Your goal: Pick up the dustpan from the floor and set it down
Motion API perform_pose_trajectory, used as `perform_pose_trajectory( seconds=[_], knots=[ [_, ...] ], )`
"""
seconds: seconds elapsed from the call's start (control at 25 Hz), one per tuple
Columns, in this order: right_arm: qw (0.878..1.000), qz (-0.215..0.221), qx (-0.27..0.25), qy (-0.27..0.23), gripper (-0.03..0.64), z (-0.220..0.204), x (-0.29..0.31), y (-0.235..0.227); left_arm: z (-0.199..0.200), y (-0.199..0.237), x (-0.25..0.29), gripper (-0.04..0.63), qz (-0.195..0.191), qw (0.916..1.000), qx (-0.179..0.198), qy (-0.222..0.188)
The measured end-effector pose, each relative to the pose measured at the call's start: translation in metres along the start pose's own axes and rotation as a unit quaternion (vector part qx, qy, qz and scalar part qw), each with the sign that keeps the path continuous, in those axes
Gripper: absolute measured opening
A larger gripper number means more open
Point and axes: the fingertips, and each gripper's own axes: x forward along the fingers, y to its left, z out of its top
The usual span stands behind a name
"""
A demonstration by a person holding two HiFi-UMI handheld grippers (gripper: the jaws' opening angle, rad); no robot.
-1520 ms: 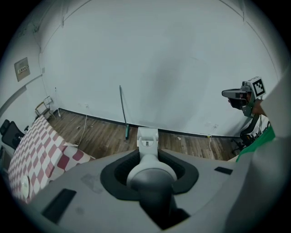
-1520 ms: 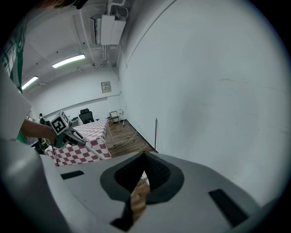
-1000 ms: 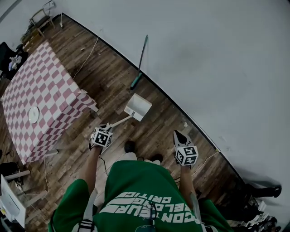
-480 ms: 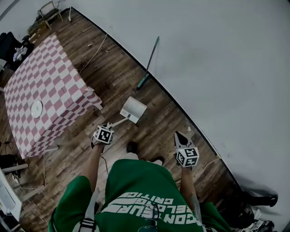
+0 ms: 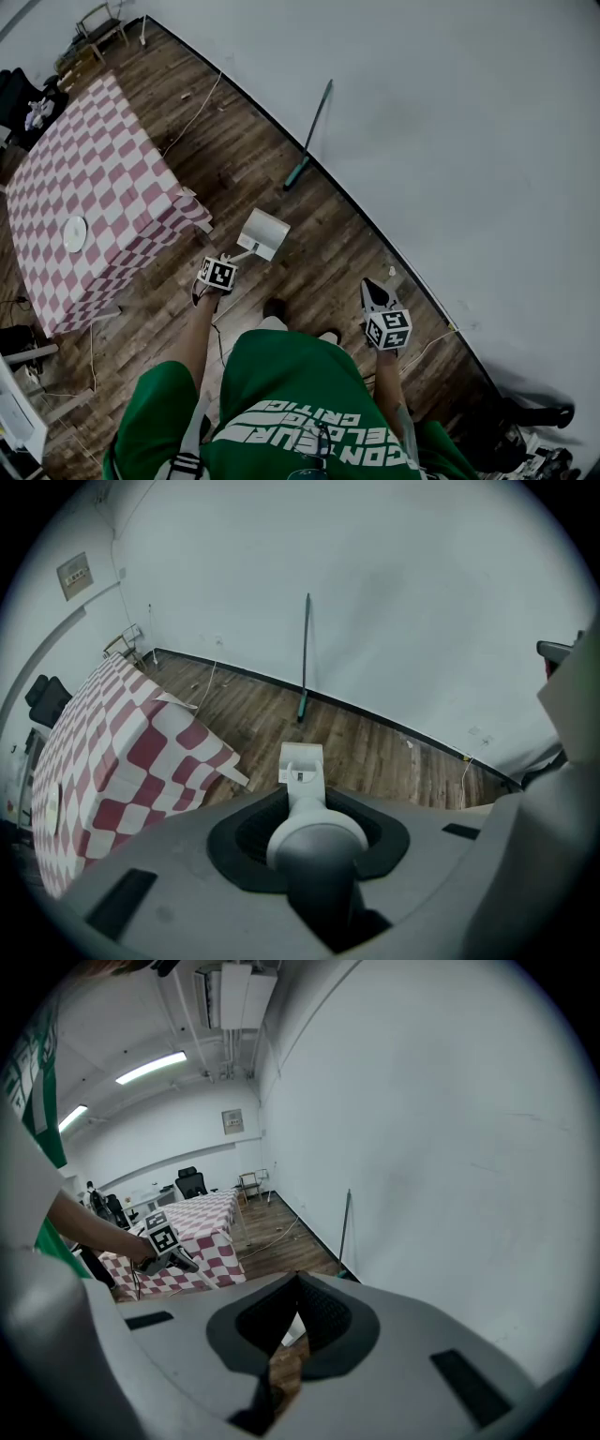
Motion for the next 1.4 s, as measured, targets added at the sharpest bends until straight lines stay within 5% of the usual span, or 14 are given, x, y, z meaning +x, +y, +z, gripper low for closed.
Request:
perform_pose_trajectory(
  seconds=[0.56, 1.2, 1.4],
  knots=[
    [1.0, -0.018, 0.002, 0.011, 0.008, 0.006, 0.018, -0.01, 0.042, 0.037, 0.044, 0.109, 0.026, 0.9989, -0.014, 0.036],
    [0.998, -0.04, 0.025, 0.037, 0.008, 0.0, 0.025, -0.013, 0.079, 0.05, 0.095, 0.11, 0.013, 0.9961, -0.007, 0.087],
    [0.998, -0.043, 0.027, 0.041, 0.008, 0.002, 0.026, -0.011, 0.106, 0.049, 0.097, 0.11, 0.013, 0.9974, 0.003, 0.071]
  ],
)
